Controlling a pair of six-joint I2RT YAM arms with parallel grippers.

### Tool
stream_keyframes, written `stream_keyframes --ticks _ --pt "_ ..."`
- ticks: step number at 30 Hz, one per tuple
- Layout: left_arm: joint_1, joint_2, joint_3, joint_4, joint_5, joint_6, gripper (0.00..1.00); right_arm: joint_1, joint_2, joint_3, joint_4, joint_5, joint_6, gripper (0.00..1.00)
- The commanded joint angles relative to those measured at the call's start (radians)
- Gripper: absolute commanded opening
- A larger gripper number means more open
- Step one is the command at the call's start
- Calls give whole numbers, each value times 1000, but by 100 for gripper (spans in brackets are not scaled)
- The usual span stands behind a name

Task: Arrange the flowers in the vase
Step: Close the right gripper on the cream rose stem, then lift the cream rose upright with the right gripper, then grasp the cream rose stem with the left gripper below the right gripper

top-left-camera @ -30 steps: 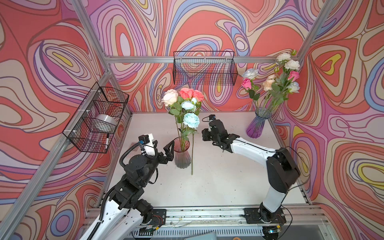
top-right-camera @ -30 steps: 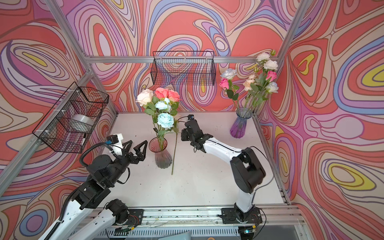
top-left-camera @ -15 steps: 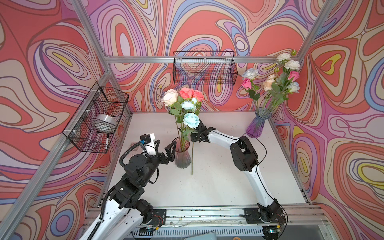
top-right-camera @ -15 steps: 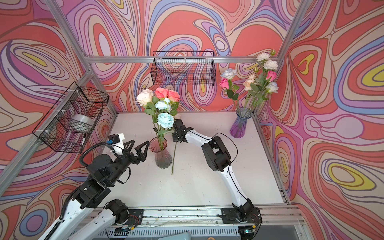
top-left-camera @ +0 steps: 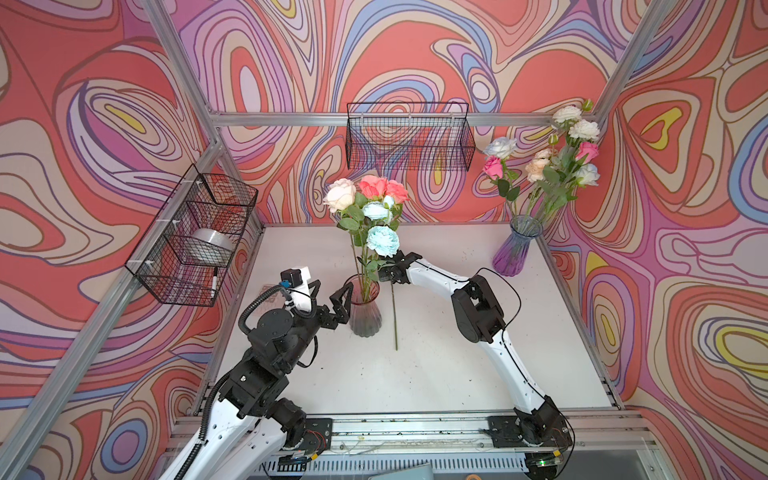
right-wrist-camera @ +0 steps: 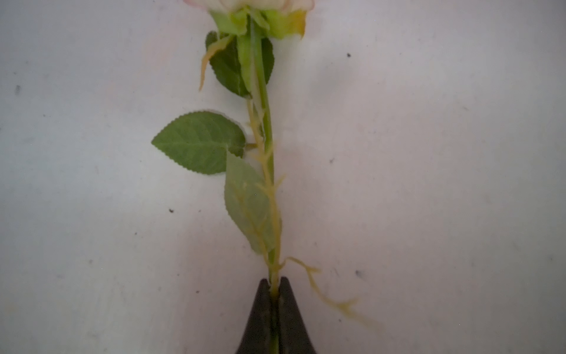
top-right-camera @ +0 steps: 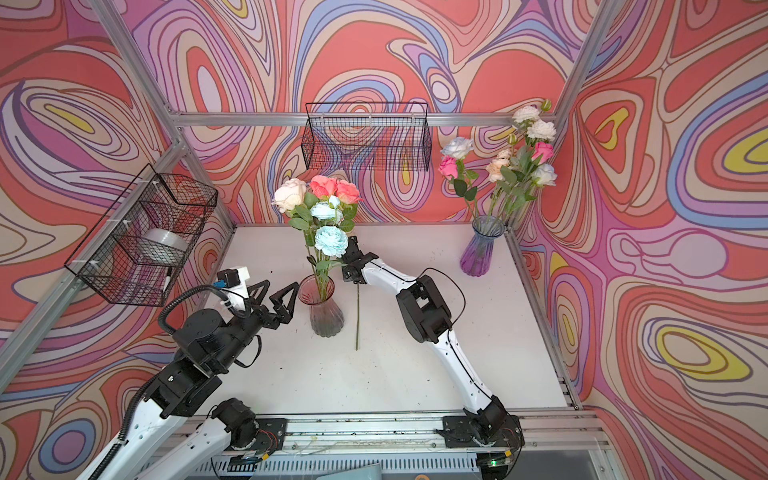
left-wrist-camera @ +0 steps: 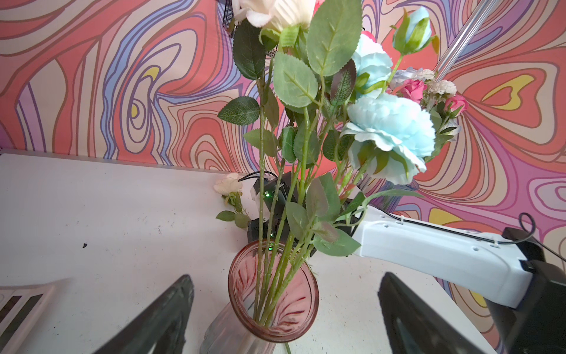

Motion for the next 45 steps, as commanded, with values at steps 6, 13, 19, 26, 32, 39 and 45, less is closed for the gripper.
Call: stream_keyframes --ticks 6,13,19,26,32,39,45 --pt "5 -15 15 27 0 16 95 -71 -272 -412 62 -56 32 0" --pt "5 -16 15 41 50 42 95 -97 -617 -765 310 -95 86 0" --pt "5 3 29 64 206 69 92 -97 -849 -949 389 -59 113 0" --pt "-129 132 199 -84 281 147 84 -97 -1169 -1129 432 -29 122 0" --pt "-514 358 348 -198 11 290 82 -96 -1479 -1267 505 -53 106 0" --pt "-563 618 496 -175 134 215 72 -96 -1735 -1351 554 -158 110 0" --pt "-562 776 577 -95 175 161 74 -97 -1860 -1408 602 -249 137 0"
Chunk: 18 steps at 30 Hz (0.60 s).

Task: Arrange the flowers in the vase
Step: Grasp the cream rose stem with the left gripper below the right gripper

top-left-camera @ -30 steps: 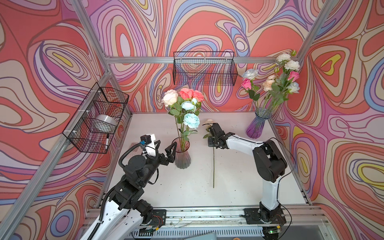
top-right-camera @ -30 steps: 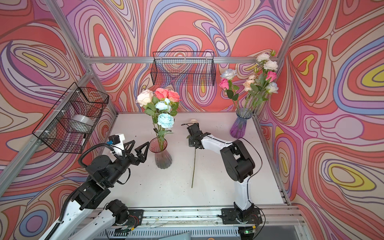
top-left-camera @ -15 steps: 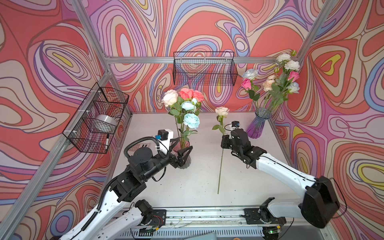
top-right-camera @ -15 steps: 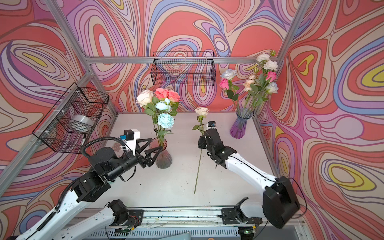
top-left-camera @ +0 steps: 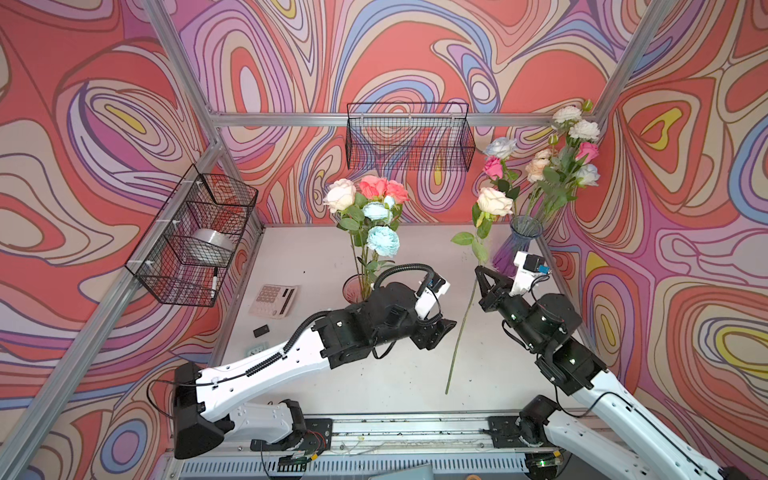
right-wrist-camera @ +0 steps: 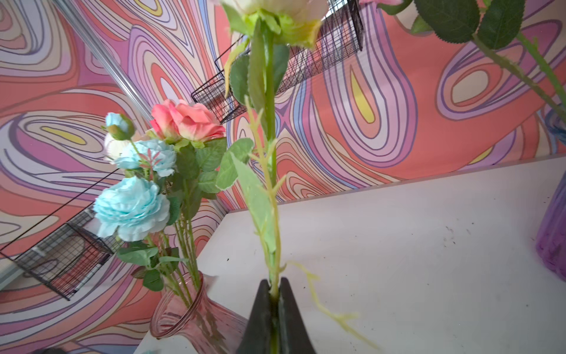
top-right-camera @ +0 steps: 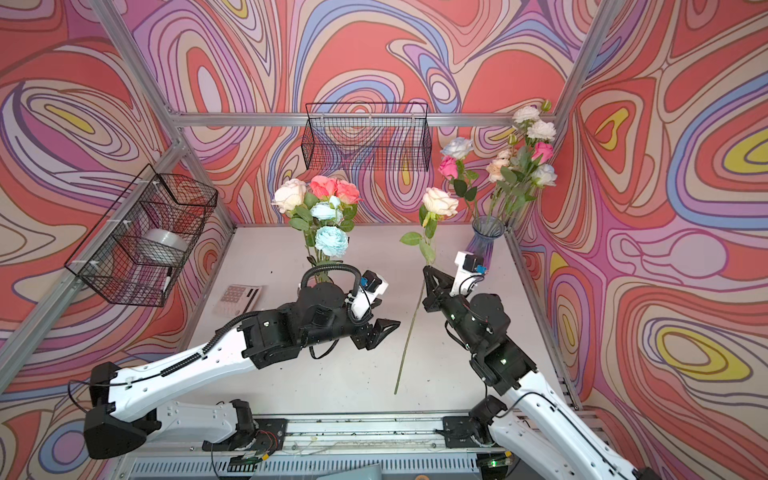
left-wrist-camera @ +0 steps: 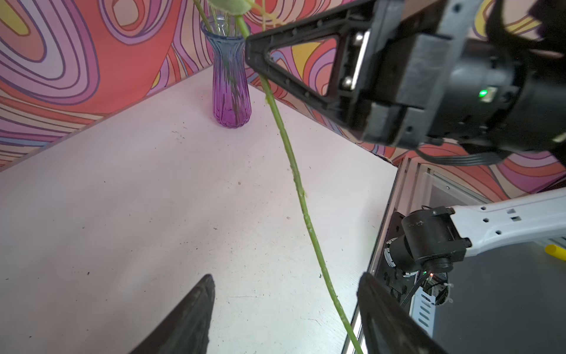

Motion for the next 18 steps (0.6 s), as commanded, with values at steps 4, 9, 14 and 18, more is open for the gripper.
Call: stream_keyframes --ticks 4,9,14,18 --pt "-5 119 88 109 131 -82 72 3 -63 -32 43 -99 14 0" --pt "-5 187 107 161 178 -133 56 3 -93 -47 67 -109 15 0" --pt "-5 203 103 200 171 -163 18 3 -105 -50 78 -119 18 0" --pt "-5 194 97 218 142 -180 0 3 -104 -46 85 -136 25 2"
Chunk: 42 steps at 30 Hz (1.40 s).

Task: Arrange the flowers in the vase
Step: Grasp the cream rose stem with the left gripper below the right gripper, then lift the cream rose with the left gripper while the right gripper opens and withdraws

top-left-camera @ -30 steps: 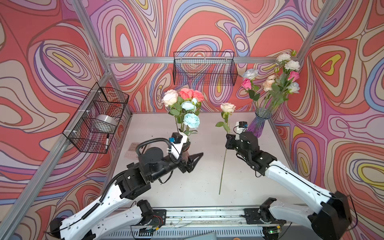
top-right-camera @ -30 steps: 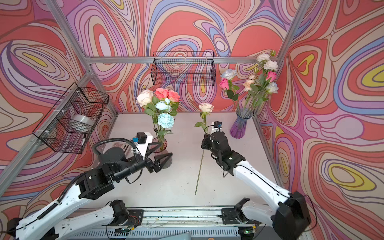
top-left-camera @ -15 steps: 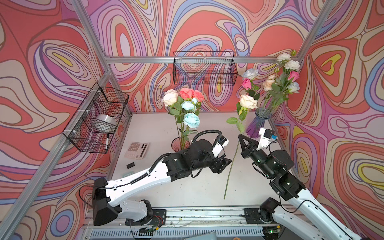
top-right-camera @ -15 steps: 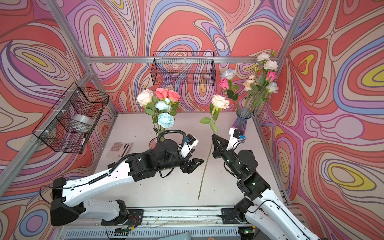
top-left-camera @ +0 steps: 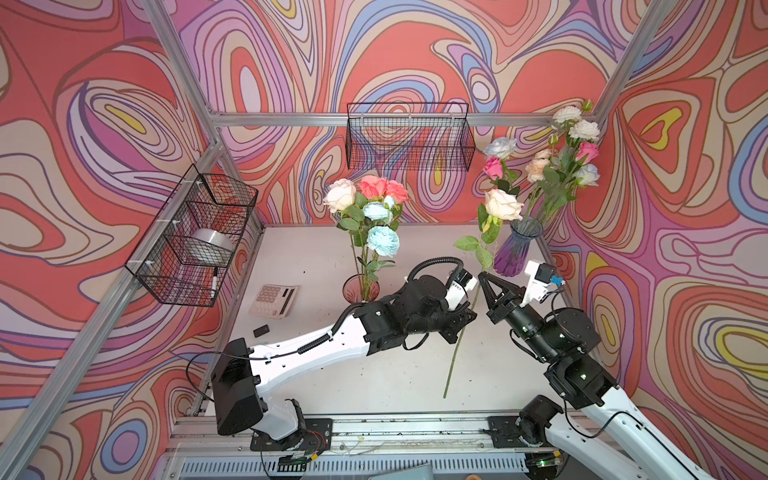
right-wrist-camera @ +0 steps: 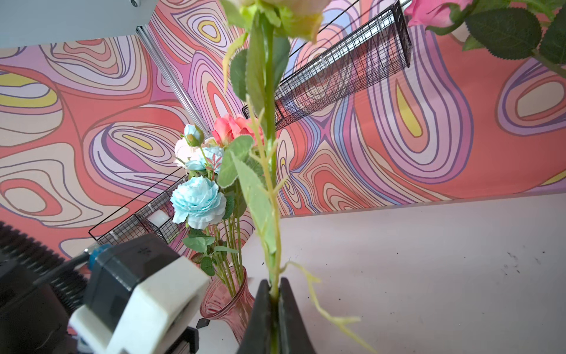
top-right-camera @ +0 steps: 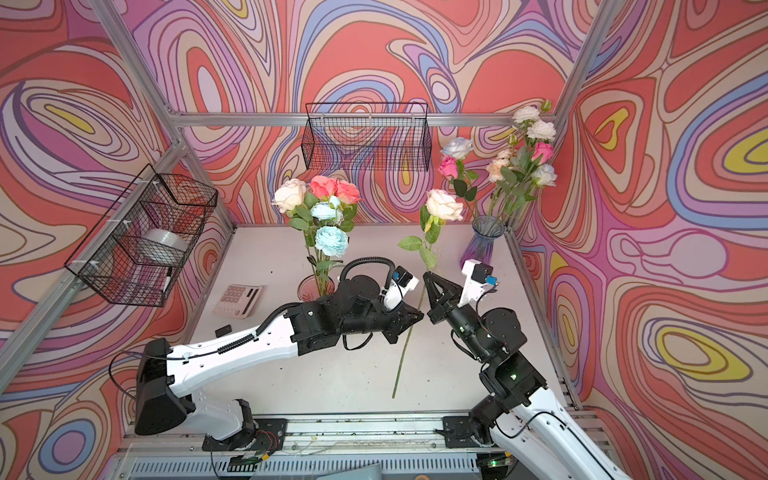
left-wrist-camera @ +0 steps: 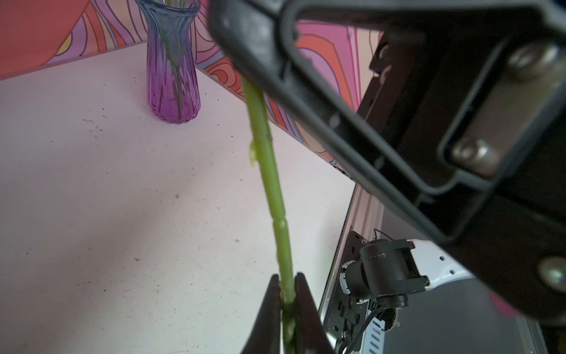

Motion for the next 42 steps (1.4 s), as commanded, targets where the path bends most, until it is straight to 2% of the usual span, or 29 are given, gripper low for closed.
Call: stream_keyframes --ticks 1,2,4,8,12,16,20,22,23,27,32,35,42 --pt "-4 -12 15 66 -8 -28 0 3 -8 3 20 -39 12 8" --pt "-4 -16 20 65 -9 -22 0 3 -7 9 15 -47 12 18" --pt "-4 -33 33 47 -39 -12 0 3 -16 26 -2 -48 14 29" --pt "-4 -127 44 3 -150 62 0 3 -85 37 -39 21 12 40" --pt "-4 -264 77 -73 -245 189 0 3 -151 29 -89 119 -2 41" --pt "-4 -433 53 -78 -443 344 0 3 -177 -7 -116 180 3 41" --pt "-3 -543 -20 61 -699 578 0 3 -149 -31 -95 172 23 41" --pt "9 -563 -60 168 -782 710 0 3 -125 -31 -85 171 26 41" --pt "29 -568 -75 218 -804 739 0 3 -112 -31 -78 168 29 41" --pt "183 -577 -91 234 -729 631 0 4 -79 -30 -58 160 32 40" --pt "300 -542 -135 294 -658 612 0 3 -89 -28 -72 164 28 41" --pt "338 -531 -167 303 -612 561 0 3 -107 -28 -93 177 21 40" --pt "355 -513 -295 410 -625 532 0 3 -138 -30 -130 195 0 40"
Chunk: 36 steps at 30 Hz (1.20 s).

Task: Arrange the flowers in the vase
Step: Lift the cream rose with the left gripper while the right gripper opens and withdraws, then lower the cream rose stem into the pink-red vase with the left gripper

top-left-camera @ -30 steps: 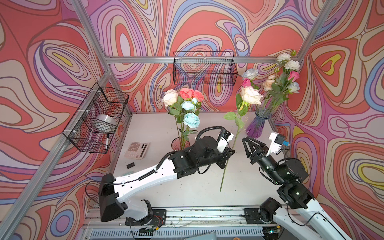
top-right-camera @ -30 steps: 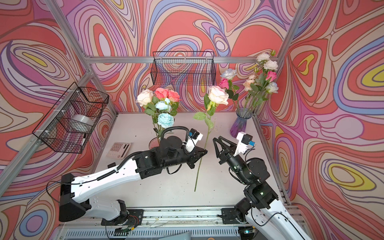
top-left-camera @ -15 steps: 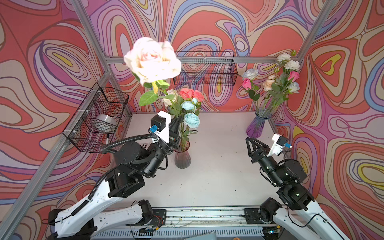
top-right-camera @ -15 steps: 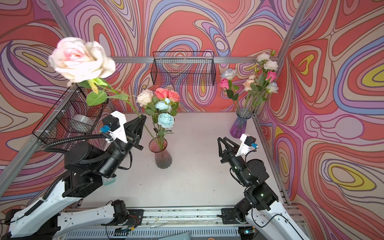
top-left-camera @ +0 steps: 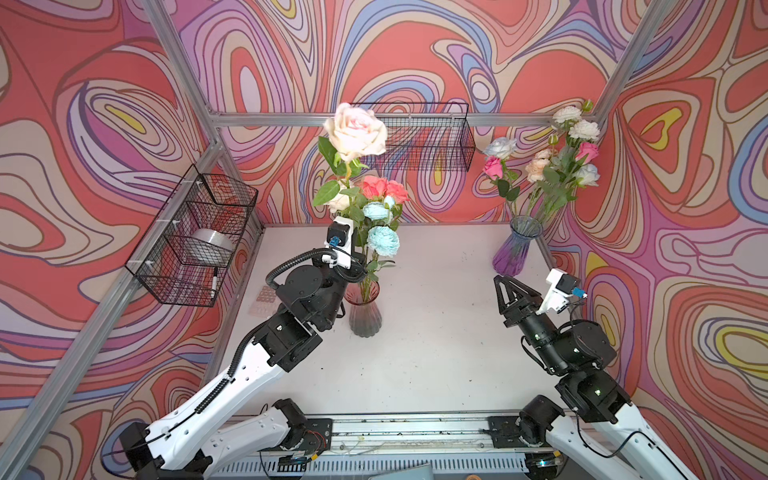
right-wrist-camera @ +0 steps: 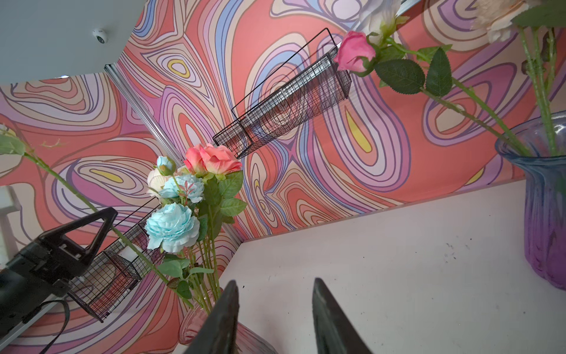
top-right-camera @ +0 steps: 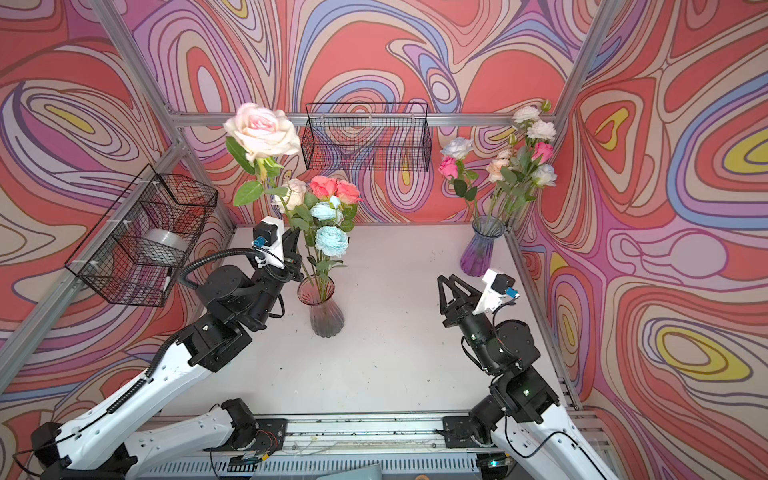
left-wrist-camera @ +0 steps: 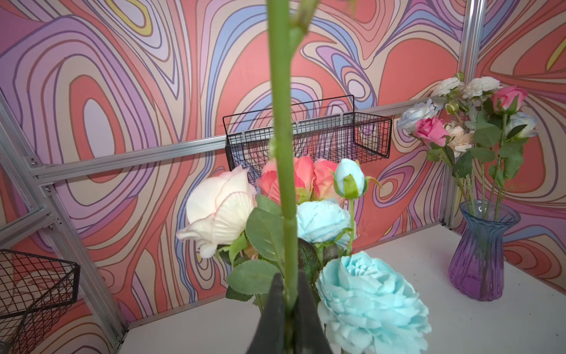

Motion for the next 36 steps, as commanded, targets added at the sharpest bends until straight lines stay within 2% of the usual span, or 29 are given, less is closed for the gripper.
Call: stream_keyframes --ticks 1,4,8,12,19,27,30,31,33,36 --pt "10 8 -34 83 4 -31 0 3 -8 -9 -27 18 -21 40" --pt "14 5 -88 115 -34 -43 0 3 -7 -11 -32 16 -22 40" --pt "19 0 -107 40 -50 -96 0 3 -6 -18 -34 22 -22 40" --pt "32 -2 -172 36 -65 -155 0 3 -1 -30 -22 21 -20 40" --pt "89 24 -216 -18 -35 -261 0 2 -1 -31 -35 23 -23 40" --pt "102 56 -244 -47 -17 -356 0 3 -4 -39 -42 25 -17 40" --pt "102 62 -243 -76 -1 -373 7 2 -6 -37 -51 27 -17 40" --pt "102 60 -246 -80 -4 -377 12 3 -5 -38 -49 28 -17 40" --pt "102 45 -257 -87 -10 -389 29 2 -7 -39 -44 25 -17 40" --pt "102 7 -277 -93 -29 -403 41 2 -3 -41 -43 26 -17 40"
